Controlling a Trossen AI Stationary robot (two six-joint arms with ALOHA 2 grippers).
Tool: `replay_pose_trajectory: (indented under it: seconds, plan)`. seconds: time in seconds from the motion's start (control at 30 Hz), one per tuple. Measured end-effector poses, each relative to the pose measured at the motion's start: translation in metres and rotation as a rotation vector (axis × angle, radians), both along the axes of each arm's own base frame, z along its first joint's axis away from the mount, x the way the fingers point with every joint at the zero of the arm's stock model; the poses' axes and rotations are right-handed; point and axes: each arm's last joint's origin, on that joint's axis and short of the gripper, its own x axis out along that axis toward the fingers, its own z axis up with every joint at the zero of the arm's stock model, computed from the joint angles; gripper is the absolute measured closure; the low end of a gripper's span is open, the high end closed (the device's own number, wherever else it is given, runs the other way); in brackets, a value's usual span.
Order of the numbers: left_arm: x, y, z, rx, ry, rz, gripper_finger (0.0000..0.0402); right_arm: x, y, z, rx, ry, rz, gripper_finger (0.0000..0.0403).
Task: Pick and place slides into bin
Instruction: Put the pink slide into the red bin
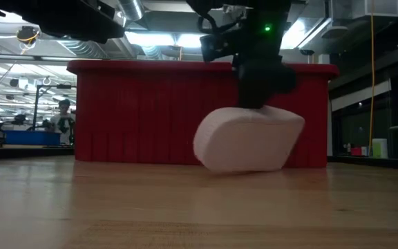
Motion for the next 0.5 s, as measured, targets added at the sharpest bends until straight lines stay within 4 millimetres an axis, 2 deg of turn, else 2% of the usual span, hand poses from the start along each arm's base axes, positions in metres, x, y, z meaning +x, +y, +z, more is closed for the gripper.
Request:
replay_pose_trajectory:
  seconds: [0.33, 0.5]
  plan:
    - [0.0, 0.0001, -0.0001, -0.006, 0.002, 0.003, 0.0394, -0.0025, 0.0023, -0.0015, 0.108, 0.031, -0.032, 0.026]
    - [0.0, 0.0001, -0.0001, -0.006, 0.002, 0.003, 0.0397, -0.0058, 0.0039, -0.002, 0.155, 0.036, -0.108, 0.026]
